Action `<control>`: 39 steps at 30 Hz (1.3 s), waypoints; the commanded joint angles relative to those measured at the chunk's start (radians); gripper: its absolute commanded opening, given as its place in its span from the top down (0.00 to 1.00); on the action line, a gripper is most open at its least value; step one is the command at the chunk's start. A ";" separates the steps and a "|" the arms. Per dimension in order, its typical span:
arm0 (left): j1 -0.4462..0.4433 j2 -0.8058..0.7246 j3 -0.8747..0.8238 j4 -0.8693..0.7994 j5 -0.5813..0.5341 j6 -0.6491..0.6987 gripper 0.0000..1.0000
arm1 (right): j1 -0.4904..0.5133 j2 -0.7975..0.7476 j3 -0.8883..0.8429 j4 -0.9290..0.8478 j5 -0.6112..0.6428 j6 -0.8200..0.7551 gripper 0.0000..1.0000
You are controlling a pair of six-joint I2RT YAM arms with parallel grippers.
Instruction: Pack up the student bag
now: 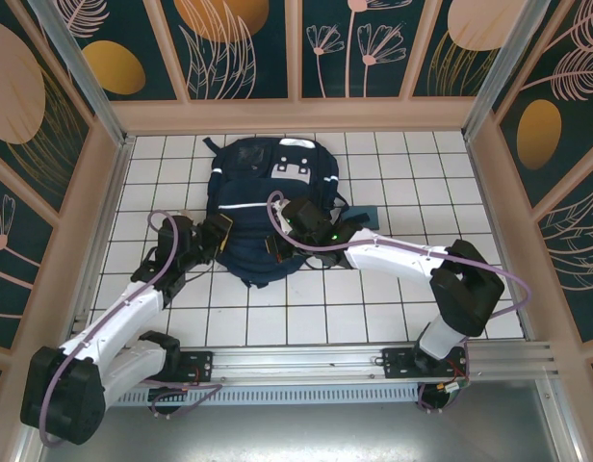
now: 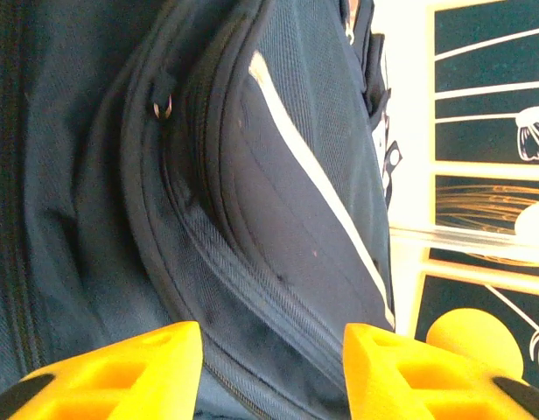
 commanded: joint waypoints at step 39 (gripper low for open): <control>-0.139 0.119 -0.056 0.047 -0.186 -0.054 1.00 | -0.067 -0.059 0.004 -0.328 0.476 -0.201 1.00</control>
